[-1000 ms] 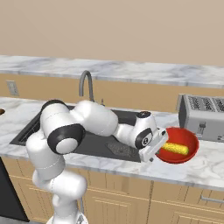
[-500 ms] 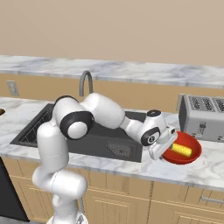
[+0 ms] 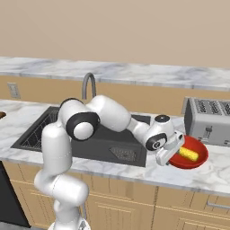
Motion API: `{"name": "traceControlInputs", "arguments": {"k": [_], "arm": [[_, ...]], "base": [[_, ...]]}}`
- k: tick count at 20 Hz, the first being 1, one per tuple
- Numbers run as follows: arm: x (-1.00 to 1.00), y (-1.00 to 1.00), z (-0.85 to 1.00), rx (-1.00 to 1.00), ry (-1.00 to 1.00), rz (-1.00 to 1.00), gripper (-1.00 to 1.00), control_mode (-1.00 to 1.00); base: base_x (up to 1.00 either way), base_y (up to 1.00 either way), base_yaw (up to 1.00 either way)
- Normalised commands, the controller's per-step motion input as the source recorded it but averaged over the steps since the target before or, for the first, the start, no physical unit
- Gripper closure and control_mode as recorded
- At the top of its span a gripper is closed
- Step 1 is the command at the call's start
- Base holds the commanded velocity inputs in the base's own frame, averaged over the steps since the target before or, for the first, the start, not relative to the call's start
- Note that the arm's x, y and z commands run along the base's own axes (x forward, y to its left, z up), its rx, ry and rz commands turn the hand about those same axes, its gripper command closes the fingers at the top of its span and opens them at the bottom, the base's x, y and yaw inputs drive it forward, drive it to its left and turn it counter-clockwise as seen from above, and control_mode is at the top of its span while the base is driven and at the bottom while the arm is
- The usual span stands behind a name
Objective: Pick the corn from the sink and place it in the bowl. Then pick the bowl and place it in the microwave. Then close the microwave door and press the start button.
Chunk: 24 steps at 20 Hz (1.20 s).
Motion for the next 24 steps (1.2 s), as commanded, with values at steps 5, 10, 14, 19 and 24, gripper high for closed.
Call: {"name": "traceControlInputs", "arguments": {"k": [5,10,14,19,24], "arm": [[-0.02,0.0,-0.22,0.0,-0.09,0.0,1.0,-1.0],[-0.15,0.0,0.03,0.0,-0.09,0.0,1.0,-1.0],[-0.28,0.09,0.76,0.0,0.0,0.0,1.0,-1.0],[-0.56,0.37,1.0,-0.02,0.0,0.0,1.0,-1.0],[-0.74,0.75,1.0,-0.02,0.0,0.03,1.0,-1.0]], "base": [[0.0,0.0,0.0],[0.0,0.0,0.0],[0.0,0.0,0.0],[0.0,0.0,0.0],[0.0,0.0,0.0]]}}
